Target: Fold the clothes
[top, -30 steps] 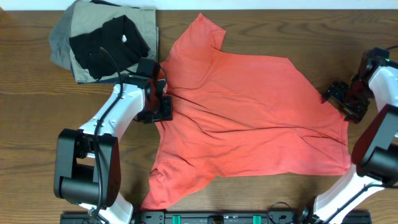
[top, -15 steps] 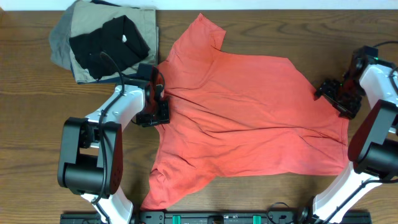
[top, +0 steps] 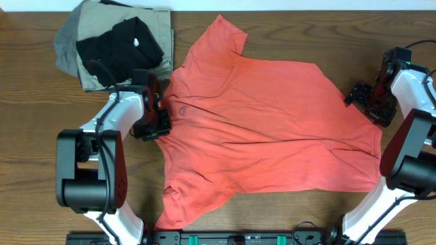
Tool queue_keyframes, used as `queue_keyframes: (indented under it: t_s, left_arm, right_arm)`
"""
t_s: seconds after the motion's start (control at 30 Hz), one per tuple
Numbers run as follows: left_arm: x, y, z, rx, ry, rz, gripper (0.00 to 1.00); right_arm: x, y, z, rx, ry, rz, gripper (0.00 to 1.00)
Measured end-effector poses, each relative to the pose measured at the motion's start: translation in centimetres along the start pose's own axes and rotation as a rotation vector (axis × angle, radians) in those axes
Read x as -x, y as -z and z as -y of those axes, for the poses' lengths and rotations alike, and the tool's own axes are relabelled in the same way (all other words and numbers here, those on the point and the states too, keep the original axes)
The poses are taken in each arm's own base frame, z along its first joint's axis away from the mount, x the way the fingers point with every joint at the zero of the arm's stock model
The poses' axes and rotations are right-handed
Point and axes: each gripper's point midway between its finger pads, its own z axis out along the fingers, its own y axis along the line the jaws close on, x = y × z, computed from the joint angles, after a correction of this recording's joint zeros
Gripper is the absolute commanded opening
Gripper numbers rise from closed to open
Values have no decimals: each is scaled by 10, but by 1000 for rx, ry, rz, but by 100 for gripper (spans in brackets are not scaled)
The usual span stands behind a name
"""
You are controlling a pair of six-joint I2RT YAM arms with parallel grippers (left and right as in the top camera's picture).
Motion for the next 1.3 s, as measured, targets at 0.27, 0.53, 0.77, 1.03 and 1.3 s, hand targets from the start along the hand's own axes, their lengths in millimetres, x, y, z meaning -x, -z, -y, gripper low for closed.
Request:
queue_keyframes:
  t_s: [0.27, 0.53, 0.77, 1.03, 1.3]
  left_arm:
    - [3, 2, -29, 53, 67, -3, 34]
    - [-2, 5, -58, 93, 140, -36, 34]
    - [-11, 7, -63, 119, 146, -68, 63]
    - [-12, 11, -62, 111, 154, -63, 84]
    - [-13, 11, -62, 109, 155, -69, 85]
  right_arm:
    - [3, -3, 11, -65, 1, 13, 94]
    - [-5, -18, 15, -94, 5, -36, 94]
    - [-15, -23, -2, 10, 89, -92, 94]
    - [-28, -19, -16, 106, 215, -147, 93]
    - [-36, -18, -28, 137, 276, -163, 95]
